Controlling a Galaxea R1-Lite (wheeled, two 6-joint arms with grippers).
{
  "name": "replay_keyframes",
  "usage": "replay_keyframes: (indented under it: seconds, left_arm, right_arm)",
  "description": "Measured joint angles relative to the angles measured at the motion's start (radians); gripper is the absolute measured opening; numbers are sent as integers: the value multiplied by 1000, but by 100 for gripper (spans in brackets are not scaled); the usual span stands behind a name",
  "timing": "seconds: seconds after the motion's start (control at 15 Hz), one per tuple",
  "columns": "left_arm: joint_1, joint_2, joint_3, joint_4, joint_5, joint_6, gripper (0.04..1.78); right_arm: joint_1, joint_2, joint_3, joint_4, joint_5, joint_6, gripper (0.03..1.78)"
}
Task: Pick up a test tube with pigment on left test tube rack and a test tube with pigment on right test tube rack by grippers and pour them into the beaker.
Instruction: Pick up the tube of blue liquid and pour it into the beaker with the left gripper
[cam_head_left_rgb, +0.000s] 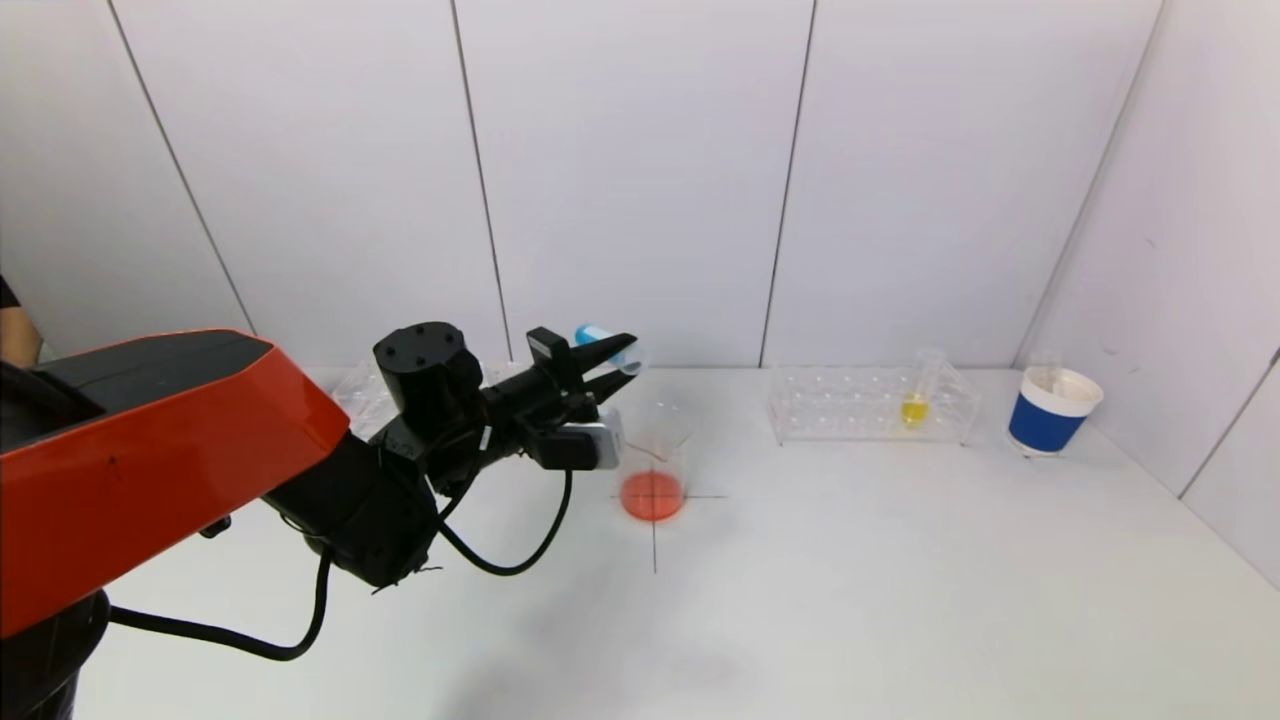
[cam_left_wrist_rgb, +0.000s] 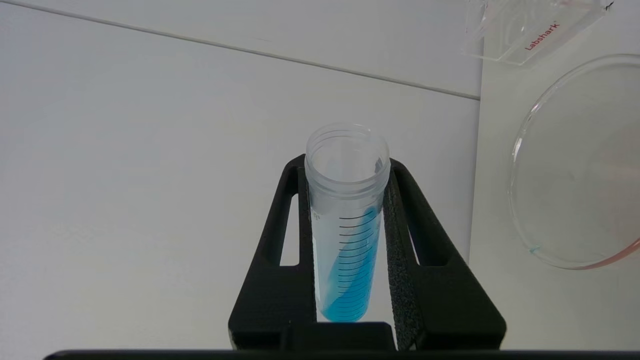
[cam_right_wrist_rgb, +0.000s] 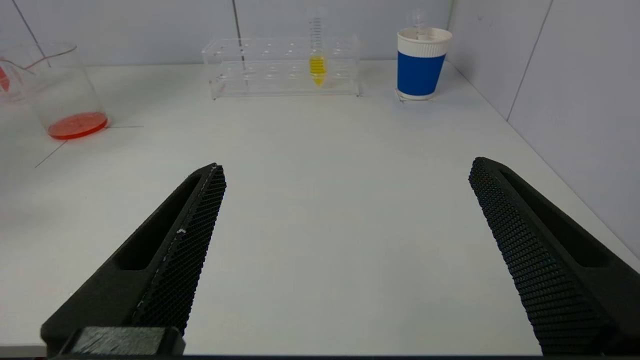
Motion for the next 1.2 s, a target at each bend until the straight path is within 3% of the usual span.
replay_keyframes:
  seconds: [1.2]
  left_arm:
    - [-29,56,2,25,21,166,42]
  right_arm:
    - [0,0,0,0,0,0,177]
